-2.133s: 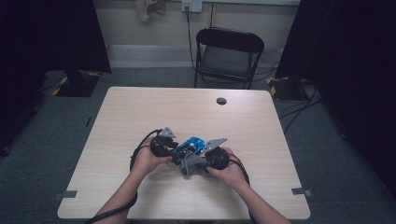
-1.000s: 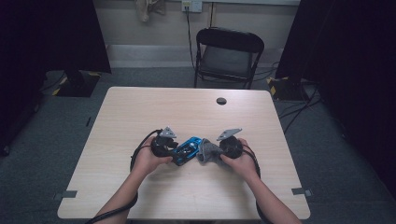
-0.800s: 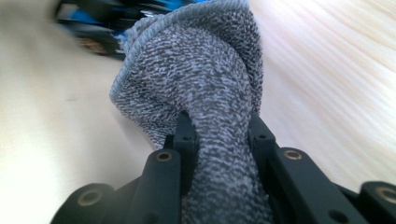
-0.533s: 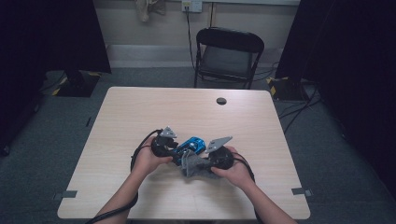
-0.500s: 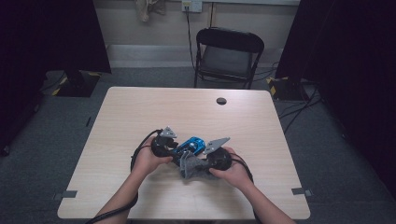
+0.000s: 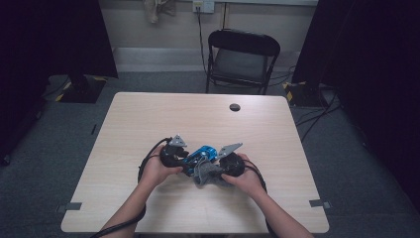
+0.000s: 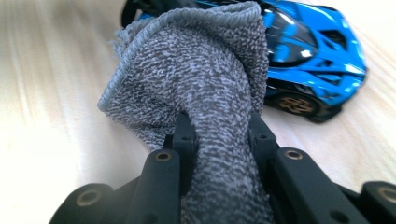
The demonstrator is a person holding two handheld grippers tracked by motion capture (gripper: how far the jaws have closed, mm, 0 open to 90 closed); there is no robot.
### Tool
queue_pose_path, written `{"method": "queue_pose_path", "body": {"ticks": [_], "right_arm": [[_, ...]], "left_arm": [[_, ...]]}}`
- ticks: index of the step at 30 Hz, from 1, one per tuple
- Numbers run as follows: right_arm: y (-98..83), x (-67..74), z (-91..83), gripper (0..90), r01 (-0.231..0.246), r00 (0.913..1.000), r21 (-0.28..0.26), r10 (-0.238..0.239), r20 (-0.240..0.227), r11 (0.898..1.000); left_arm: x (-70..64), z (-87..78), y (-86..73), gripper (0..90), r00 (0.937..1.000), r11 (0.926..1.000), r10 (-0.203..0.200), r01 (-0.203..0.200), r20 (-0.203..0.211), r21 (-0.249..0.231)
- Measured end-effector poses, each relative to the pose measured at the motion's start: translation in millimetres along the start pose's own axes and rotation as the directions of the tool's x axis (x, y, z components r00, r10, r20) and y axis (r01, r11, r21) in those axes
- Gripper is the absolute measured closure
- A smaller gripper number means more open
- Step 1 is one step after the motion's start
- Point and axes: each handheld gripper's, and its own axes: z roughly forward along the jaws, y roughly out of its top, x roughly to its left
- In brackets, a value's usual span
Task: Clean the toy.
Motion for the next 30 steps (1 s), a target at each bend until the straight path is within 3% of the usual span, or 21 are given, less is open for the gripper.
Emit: {"method": "queue_pose_path", "body": {"ticks": [23, 26, 30], "right_arm": [[-12.4, -29.1, -17.2, 71.7, -0.069, 0.9914, 0.011, 0.067, 0.113, 0.998], [-14.5, -32.0, -20.6, 71.6, -0.075, 0.9903, 0.007, 0.074, 0.118, 0.997], [-13.5, -26.4, -27.1, 71.7, -0.048, 0.9968, -0.010, 0.049, 0.063, 0.999]], "left_arm": [[-0.9, -0.2, -0.9, 40.5, 0.9999, 0.9999, 0.010, -0.010, -0.006, -0.006], [-0.7, -0.6, -1.0, 40.5, 0.9999, 0.9999, 0.010, -0.010, -0.004, -0.003], [-0.8, -0.7, -1.6, 40.5, 1.0000, 0.9999, 0.007, -0.007, -0.002, -0.007]]}}
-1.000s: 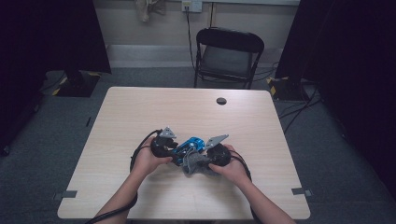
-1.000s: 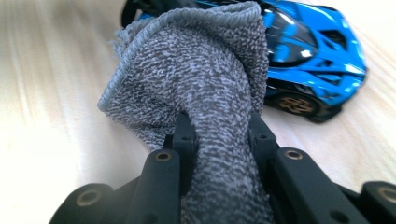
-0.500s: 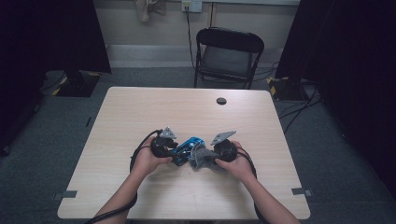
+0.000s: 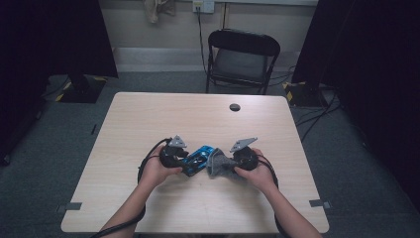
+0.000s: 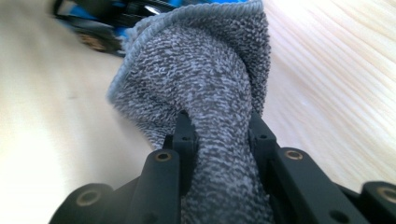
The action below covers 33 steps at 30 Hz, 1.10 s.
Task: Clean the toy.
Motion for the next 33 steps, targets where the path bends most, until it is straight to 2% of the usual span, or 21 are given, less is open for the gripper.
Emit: {"method": "queue_pose_path", "body": {"ticks": [4, 5, 7, 10, 13, 20, 23, 27, 31, 33], "right_arm": [[4.2, 17.7, -2.2, 71.6, 0.052, 0.9960, -0.004, -0.053, -0.072, 0.999], [5.2, 24.1, 0.1, 71.6, 0.076, 0.9938, 0.000, -0.076, -0.082, 0.997], [6.8, 32.2, 5.6, 71.5, 0.087, 0.9900, -0.008, -0.087, -0.111, 0.996], [10.4, 40.8, 15.2, 71.4, 0.102, 0.9868, -0.004, -0.102, -0.126, 0.995], [13.9, 44.7, 24.1, 71.4, 0.107, 0.9874, 0.004, -0.106, -0.117, 0.994], [10.9, 29.7, 22.1, 71.4, 0.061, 0.9960, 0.010, -0.060, -0.066, 0.998], [5.6, 17.9, 17.3, 71.5, 0.020, 0.9992, 0.006, -0.019, -0.036, 1.000], [0.4, 6.7, 12.6, 71.5, -0.017, 0.9999, 0.001, 0.017, -0.004, 1.000], [-1.8, -1.8, 8.3, 71.5, -0.021, 0.9992, 0.003, 0.020, 0.034, 1.000], [-2.9, -4.9, 6.2, 71.5, -0.024, 0.9991, 0.006, 0.023, 0.034, 1.000]], "left_arm": [[-0.3, -0.1, 0.0, 40.5, 1.0000, 1.0000, 0.001, -0.001, -0.002, 0.001], [-0.4, -0.2, -0.1, 40.5, 1.0000, 1.0000, 0.001, -0.001, -0.004, 0.001], [-0.6, -0.5, -0.4, 40.5, 1.0000, 1.0000, 0.005, -0.005, -0.009, -0.001], [-0.9, -0.8, -1.0, 40.5, 0.9999, 1.0000, 0.004, -0.004, -0.009, -0.003], [-1.1, -1.3, -1.3, 40.5, 1.0000, 1.0000, 0.004, -0.004, -0.008, -0.001], [-1.2, -1.4, -1.9, 40.5, 0.9999, 1.0000, 0.005, -0.005, -0.010, -0.007], [-1.3, -1.7, -1.9, 40.5, 0.9999, 1.0000, 0.008, -0.008, -0.013, -0.003], [-1.6, -1.5, -1.3, 40.5, 0.9999, 1.0000, 0.007, -0.007, -0.013, -0.001], [-1.8, -1.8, -1.2, 40.6, 0.9998, 1.0000, 0.010, -0.010, -0.015, 0.002], [-1.9, -1.7, -1.0, 40.5, 0.9998, 0.9999, 0.010, -0.010, -0.016, 0.002]]}}
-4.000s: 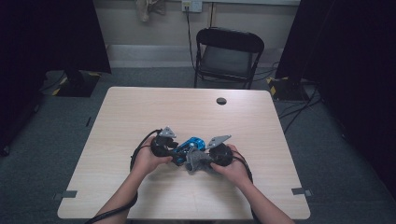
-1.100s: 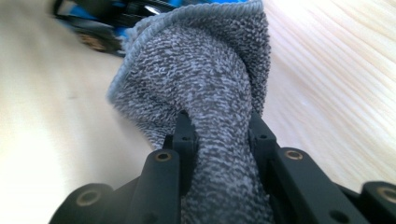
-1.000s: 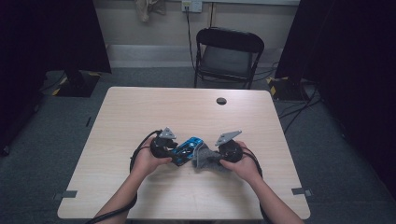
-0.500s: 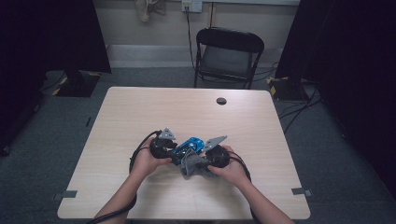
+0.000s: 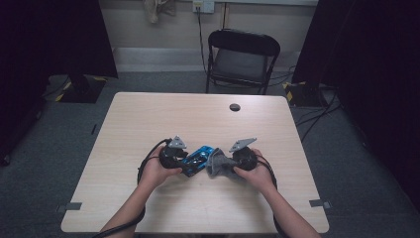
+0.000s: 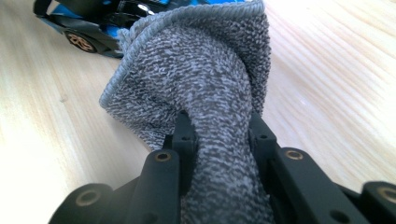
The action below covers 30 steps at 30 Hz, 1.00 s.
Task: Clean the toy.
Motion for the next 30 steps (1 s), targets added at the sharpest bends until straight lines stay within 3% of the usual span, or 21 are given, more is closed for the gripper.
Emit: {"method": "queue_pose_path", "body": {"ticks": [5, 10, 14, 22, 30], "right_arm": [[1.0, 8.2, -2.7, 71.5, 0.036, 0.9988, 0.009, -0.035, -0.033, 0.999], [10.5, 41.7, 4.7, 71.5, 0.110, 0.9832, -0.001, -0.109, -0.147, 0.994], [16.4, 55.6, 17.8, 71.5, 0.124, 0.9783, 0.005, -0.122, -0.168, 0.992], [18.3, 45.1, 20.8, 71.4, 0.093, 0.9874, 0.005, -0.092, -0.129, 0.996], [14.1, 24.1, 15.4, 71.3, 0.053, 0.9957, 0.008, -0.052, -0.076, 0.999]], "left_arm": [[-0.2, 0.4, 0.7, 40.5, 1.0000, 1.0000, -0.003, 0.003, 0.001, 0.003], [-0.1, 0.5, 0.7, 40.5, 1.0000, 1.0000, -0.002, 0.002, 0.000, 0.002], [-0.4, 0.0, 0.1, 40.5, 1.0000, 1.0000, -0.003, 0.003, -0.003, 0.000], [-0.8, 0.0, -1.6, 40.5, 1.0000, 0.9999, -0.006, 0.006, -0.001, -0.012], [-1.1, 0.0, -1.5, 40.5, 1.0000, 0.9999, -0.005, 0.005, -0.004, -0.012]]}}
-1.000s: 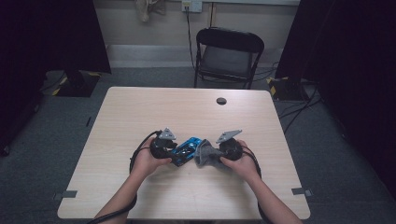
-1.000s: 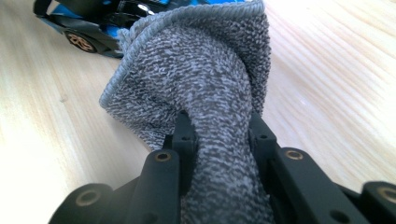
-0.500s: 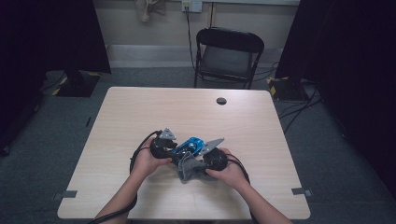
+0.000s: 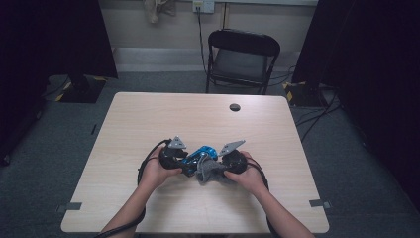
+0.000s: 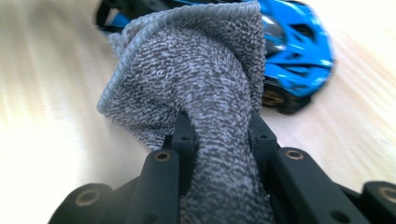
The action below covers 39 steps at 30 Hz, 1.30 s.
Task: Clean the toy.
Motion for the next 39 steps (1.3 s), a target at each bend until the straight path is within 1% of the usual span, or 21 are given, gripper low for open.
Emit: {"method": "queue_pose_path", "body": {"ticks": [3, 5, 10, 11, 13, 16, 19, 20, 23, 25, 27, 28, 29, 30, 32, 33, 36, 39], "right_arm": [[-2.2, -6.6, -2.0, 71.2, -0.015, 0.9998, 0.005, 0.015, 0.015, 1.000], [-2.2, -10.5, -3.8, 71.1, -0.007, 0.9995, 0.012, 0.007, 0.032, 1.000], [-6.0, -22.3, -8.3, 71.1, -0.041, 0.9971, 0.014, 0.040, 0.065, 0.999], [-7.3, -24.3, -9.3, 71.1, -0.044, 0.9958, 0.014, 0.043, 0.081, 0.999], [-9.2, -26.9, -10.7, 71.1, -0.053, 0.9946, 0.014, 0.051, 0.090, 0.999], [-12.2, -30.3, -12.7, 71.1, -0.065, 0.9907, 0.018, 0.063, 0.121, 0.998], [-13.4, -31.2, -13.5, 71.1, -0.063, 0.9880, 0.025, 0.059, 0.143, 0.998], [-13.6, -31.3, -13.5, 71.0, -0.070, 0.9874, 0.025, 0.066, 0.144, 0.997], [-13.3, -30.8, -13.0, 71.1, -0.068, 0.9870, 0.027, 0.064, 0.148, 0.997], [-13.1, -30.4, -13.0, 71.1, -0.064, 0.9868, 0.030, 0.059, 0.151, 0.997], [-13.2, -30.3, -13.2, 71.0, -0.064, 0.9870, 0.031, 0.059, 0.150, 0.997], [-13.3, -30.3, -13.3, 71.0, -0.064, 0.9871, 0.031, 0.058, 0.149, 0.997], [-13.4, -30.2, -13.3, 71.0, -0.064, 0.9873, 0.030, 0.059, 0.148, 0.998], [-13.6, -30.2, -13.4, 71.0, -0.064, 0.9873, 0.030, 0.059, 0.148, 0.997], [-14.2, -29.9, -13.8, 70.9, -0.063, 0.9874, 0.030, 0.058, 0.147, 0.998], [-14.5, -29.7, -13.9, 70.9, -0.061, 0.9876, 0.029, 0.056, 0.147, 0.998], [-15.3, -30.1, -13.8, 70.8, -0.062, 0.9883, 0.025, 0.058, 0.141, 0.998], [-15.3, -30.1, -13.8, 70.7, -0.063, 0.9883, 0.025, 0.059, 0.141, 0.998]], "left_arm": [[-0.3, 0.1, 0.2, 40.6, 1.0000, 1.0000, 0.002, -0.002, -0.004, 0.000], [-0.2, -0.3, 0.7, 40.5, 1.0000, 0.9999, 0.007, -0.007, -0.006, 0.007], [-0.6, -0.3, 0.4, 40.5, 1.0000, 1.0000, 0.005, -0.005, -0.006, 0.006], [-0.5, -0.3, 0.6, 40.5, 1.0000, 1.0000, 0.006, -0.006, -0.006, 0.007], [-0.6, -0.4, 0.8, 40.6, 0.9999, 0.9999, 0.007, -0.007, -0.008, 0.009], [-0.5, -0.5, 0.7, 40.5, 0.9999, 0.9999, 0.006, -0.006, -0.009, 0.008], [-0.7, -0.2, 0.1, 40.4, 1.0000, 1.0000, 0.000, 0.000, -0.009, 0.001], [-0.5, -0.4, -0.1, 40.4, 1.0000, 1.0000, 0.002, -0.002, -0.009, 0.001], [-0.4, -0.6, -0.9, 40.3, 1.0000, 1.0000, 0.002, -0.002, -0.006, -0.003], [-0.3, -0.6, -0.7, 39.7, 0.9999, 1.0000, -0.007, 0.007, -0.011, 0.005], [0.8, -0.5, -1.5, 38.9, 0.9994, 0.9994, -0.032, 0.032, -0.007, 0.008], [1.3, -0.8, -1.9, 37.9, 0.9992, 0.9992, -0.039, 0.039, -0.008, 0.012], [1.5, -0.9, -2.5, 37.3, 0.9993, 0.9993, -0.037, 0.037, -0.009, 0.007], [2.2, -2.1, -3.2, 37.1, 0.9995, 0.9995, -0.032, 0.032, -0.001, 0.007], [2.9, -4.8, -4.8, 33.0, 0.9991, 0.9991, -0.043, 0.043, 0.004, 0.004], [3.4, -7.3, -5.4, 29.8, 0.9990, 0.9990, -0.045, 0.045, -0.001, 0.002], [3.9, -14.7, -6.9, 24.9, 0.9990, 0.9989, -0.046, 0.046, 0.001, -0.006], [1.8, -20.0, -9.0, 20.1, 0.9995, 0.9995, -0.030, 0.030, 0.013, -0.009]]}}
